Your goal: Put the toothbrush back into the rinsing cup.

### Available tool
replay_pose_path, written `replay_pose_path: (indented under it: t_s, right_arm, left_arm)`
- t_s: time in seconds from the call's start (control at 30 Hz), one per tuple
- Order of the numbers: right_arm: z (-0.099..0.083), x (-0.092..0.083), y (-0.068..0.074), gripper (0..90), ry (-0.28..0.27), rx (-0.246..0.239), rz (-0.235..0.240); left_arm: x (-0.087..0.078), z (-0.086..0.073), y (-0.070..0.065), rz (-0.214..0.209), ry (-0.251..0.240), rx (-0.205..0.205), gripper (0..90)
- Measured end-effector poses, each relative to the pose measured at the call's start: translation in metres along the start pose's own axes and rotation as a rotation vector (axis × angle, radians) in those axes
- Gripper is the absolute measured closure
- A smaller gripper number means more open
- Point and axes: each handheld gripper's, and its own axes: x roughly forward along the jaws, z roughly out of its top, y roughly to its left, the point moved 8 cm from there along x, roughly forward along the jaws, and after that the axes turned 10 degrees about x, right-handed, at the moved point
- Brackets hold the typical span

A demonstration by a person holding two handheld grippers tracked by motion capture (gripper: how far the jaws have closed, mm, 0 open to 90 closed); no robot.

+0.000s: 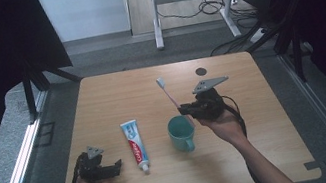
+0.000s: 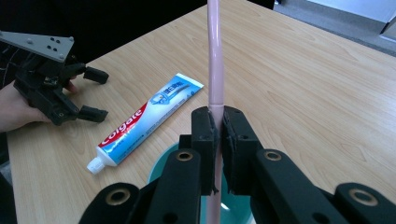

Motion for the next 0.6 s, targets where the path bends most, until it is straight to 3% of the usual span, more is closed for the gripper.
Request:
replay_pose_path:
  t_s: [0.6]
  right_arm:
    - [-0.016, 0.026, 0.002, 83.4, 0.025, -0.007, 0.01]
  left_arm:
    - [0.0, 0.0, 0.0, 0.0, 0.0, 0.0, 0.0]
